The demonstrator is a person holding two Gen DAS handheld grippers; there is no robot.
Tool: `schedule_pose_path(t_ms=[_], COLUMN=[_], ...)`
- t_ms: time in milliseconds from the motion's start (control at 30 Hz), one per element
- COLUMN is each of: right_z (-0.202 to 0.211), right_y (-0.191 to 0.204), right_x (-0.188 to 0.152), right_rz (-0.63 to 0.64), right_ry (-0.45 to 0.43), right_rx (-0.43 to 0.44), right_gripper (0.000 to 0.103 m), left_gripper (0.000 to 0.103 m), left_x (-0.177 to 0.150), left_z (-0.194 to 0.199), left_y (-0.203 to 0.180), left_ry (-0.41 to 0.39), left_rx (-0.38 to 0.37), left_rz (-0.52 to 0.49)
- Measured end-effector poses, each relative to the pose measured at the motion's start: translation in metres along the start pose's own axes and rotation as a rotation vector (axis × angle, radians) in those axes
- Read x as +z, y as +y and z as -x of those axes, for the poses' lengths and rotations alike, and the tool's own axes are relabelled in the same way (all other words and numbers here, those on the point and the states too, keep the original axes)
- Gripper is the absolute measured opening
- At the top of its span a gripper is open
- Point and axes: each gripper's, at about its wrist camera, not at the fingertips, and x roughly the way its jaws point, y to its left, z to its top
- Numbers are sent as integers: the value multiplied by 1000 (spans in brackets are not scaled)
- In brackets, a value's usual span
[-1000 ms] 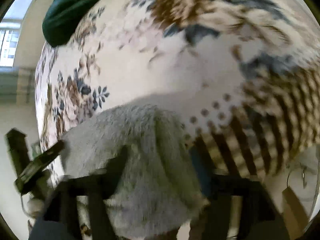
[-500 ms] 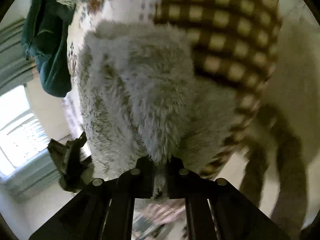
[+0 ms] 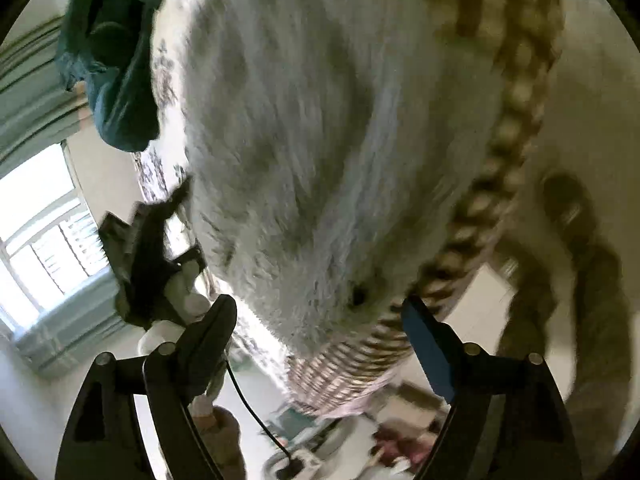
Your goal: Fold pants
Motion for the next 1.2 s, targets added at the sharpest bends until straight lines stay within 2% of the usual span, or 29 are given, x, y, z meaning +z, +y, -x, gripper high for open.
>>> schedule_pose_path(t_ms=[33, 67, 133, 167, 200, 300, 367, 433, 467, 500, 533, 567, 600, 667, 733, 767, 800, 833, 900, 967, 1033, 1067, 1133, 1200], right_z=[-12, -22, -24, -20, -16, -8, -11, -16, -14, -13, -13, -14, -14, -35, -55, -68, -75, -82, -87, -79, -77, -78, -74, -44], right_y=[0, 0, 6, 13, 17, 9, 0, 5, 10, 13, 16, 16, 12, 9, 5, 4, 4, 4, 3, -6, -24, -41, -66, -69], right_x=[-2, -7, -20, -31, -35, -41, -34, -30, -31, -35, -39, -44, -47, -53, -58, -57, -58, -57, -61, -71, -71, -69, -63, -56], right_rz=[-3, -4, 39, 103, 134, 204, 192, 210, 211, 221, 234, 246, 251, 228, 187, 171, 170, 178, 185, 181, 145, 96, 13, 43], right_ry=[-6, -8, -41, -58, -64, -47, -16, 27, 21, 21, 29, 37, 43, 87, 92, 65, 48, 28, -11, -35, -1, 48, 147, 124], right_rx=[9, 1, -77, -144, -176, -301, -326, -288, -257, -239, -235, -227, -203, -165, -135, -130, -129, -126, -156, -233, -300, -305, -236, -212], right_gripper=[45, 9, 8, 7, 5, 5, 6, 9, 19, 36, 49, 71, 74, 74, 74, 71, 44, 23, 9, 6, 1, 1, 1, 3], left_gripper=[85, 85, 85, 85, 85, 85, 85, 85, 85, 85, 85, 85, 85, 85, 85, 85, 85, 85, 85, 85, 87, 87, 87, 87], left_x=[0, 0, 1, 1, 1, 1, 1, 1, 1, 2, 2, 2, 1, 0, -2, -3, -3, -3, -3, -3, -3, -2, 1, 2], left_z=[-1, -2, -4, -6, -8, -15, -16, -14, -12, -10, -6, -2, 2, 11, 17, 17, 16, 13, 4, -7, -18, -20, -14, 3], left_y=[0, 0, 0, 0, 1, 0, -2, -3, -2, -1, 0, 1, 2, 3, 2, 0, -1, -2, -3, -1, 3, 5, 6, 1], left_ry=[0, -2, -2, -3, -3, 2, 4, -1, -1, 2, 4, -1, -5, -16, -27, -28, -25, -19, -11, 2, 24, 26, 26, 13], left_rx=[3, 7, 24, 28, 31, 33, 26, 28, 21, 14, 1, -12, -19, -33, -38, -36, -31, -23, 14, 41, 59, 69, 46, 32], left_rz=[-3, -4, -12, -16, -16, -22, -20, -17, -10, -4, 7, 12, 16, 22, 17, 7, 0, -8, -26, -32, -15, -3, 22, 21])
